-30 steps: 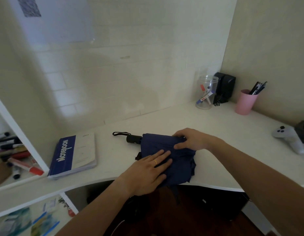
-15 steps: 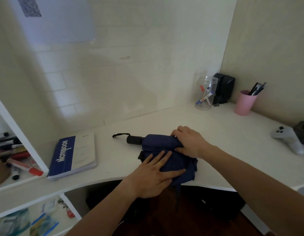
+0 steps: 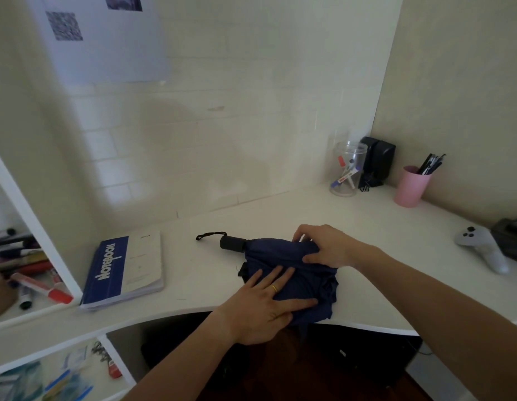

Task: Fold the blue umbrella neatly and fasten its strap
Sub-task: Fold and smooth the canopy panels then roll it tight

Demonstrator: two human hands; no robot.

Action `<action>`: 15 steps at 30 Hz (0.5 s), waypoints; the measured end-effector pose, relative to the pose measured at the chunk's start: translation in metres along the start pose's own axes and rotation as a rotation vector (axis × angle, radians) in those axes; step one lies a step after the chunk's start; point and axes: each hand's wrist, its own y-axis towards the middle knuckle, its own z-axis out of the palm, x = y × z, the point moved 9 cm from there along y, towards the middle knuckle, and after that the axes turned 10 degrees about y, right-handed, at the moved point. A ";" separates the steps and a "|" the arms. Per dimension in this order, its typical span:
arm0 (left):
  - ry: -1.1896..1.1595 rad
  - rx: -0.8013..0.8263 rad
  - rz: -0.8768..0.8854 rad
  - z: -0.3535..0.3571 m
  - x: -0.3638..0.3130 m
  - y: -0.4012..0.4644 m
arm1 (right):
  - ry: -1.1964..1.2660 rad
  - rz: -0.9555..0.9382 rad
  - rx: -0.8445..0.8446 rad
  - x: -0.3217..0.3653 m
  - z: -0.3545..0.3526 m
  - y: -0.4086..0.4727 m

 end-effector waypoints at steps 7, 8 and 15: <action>-0.032 -0.008 0.008 -0.001 0.001 -0.003 | 0.032 -0.006 -0.274 0.000 -0.025 -0.003; -0.029 -0.006 0.006 -0.001 0.001 -0.003 | 0.107 -0.009 -0.311 0.002 -0.033 -0.006; 0.014 -0.022 -0.006 0.002 0.002 -0.003 | 0.286 -0.035 -0.121 0.035 -0.025 -0.048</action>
